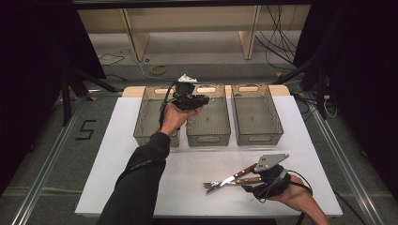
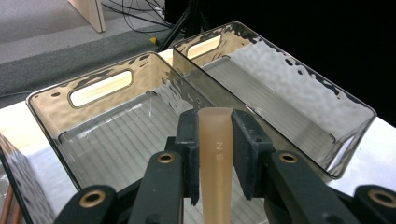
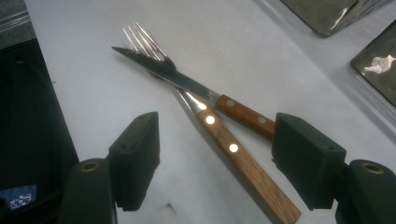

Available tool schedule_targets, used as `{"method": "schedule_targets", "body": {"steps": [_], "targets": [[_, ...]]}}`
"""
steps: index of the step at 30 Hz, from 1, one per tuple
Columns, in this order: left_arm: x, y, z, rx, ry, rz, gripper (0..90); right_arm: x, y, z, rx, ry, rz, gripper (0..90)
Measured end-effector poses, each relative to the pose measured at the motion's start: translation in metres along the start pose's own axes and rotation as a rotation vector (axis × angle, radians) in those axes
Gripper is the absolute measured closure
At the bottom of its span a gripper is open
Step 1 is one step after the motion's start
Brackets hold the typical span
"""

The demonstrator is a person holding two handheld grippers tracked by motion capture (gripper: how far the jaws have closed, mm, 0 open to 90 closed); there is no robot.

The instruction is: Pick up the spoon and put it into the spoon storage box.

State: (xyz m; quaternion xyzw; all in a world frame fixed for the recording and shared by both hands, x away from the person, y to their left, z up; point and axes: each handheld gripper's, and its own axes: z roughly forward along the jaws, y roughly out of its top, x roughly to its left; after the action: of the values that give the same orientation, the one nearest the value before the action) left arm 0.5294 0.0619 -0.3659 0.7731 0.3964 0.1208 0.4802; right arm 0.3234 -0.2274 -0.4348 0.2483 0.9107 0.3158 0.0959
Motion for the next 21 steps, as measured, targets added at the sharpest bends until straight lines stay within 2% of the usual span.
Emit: {"method": "schedule_targets", "body": {"steps": [2,4,11,13,21], "targets": [[0.0,0.0,0.002,-0.004,-0.011,-0.012,73.0,0.0,0.0,0.0,0.001,0.001,0.0,33.3],[-0.002,0.0,0.003,-0.003,-0.003,0.003,73.0,0.0,0.0,0.001,0.004,0.003,0.002,33.3],[-0.004,0.002,0.009,-0.03,-0.008,0.001,72.9,0.001,0.0,0.002,0.004,0.004,-0.002,33.3],[-0.004,0.002,0.01,-0.037,-0.017,-0.01,72.8,0.001,0.0,0.002,0.005,0.004,-0.002,33.3],[-0.004,-0.003,0.019,-0.024,-0.02,-0.011,72.6,0.001,0.0,0.002,0.007,0.003,-0.004,33.2]]}}
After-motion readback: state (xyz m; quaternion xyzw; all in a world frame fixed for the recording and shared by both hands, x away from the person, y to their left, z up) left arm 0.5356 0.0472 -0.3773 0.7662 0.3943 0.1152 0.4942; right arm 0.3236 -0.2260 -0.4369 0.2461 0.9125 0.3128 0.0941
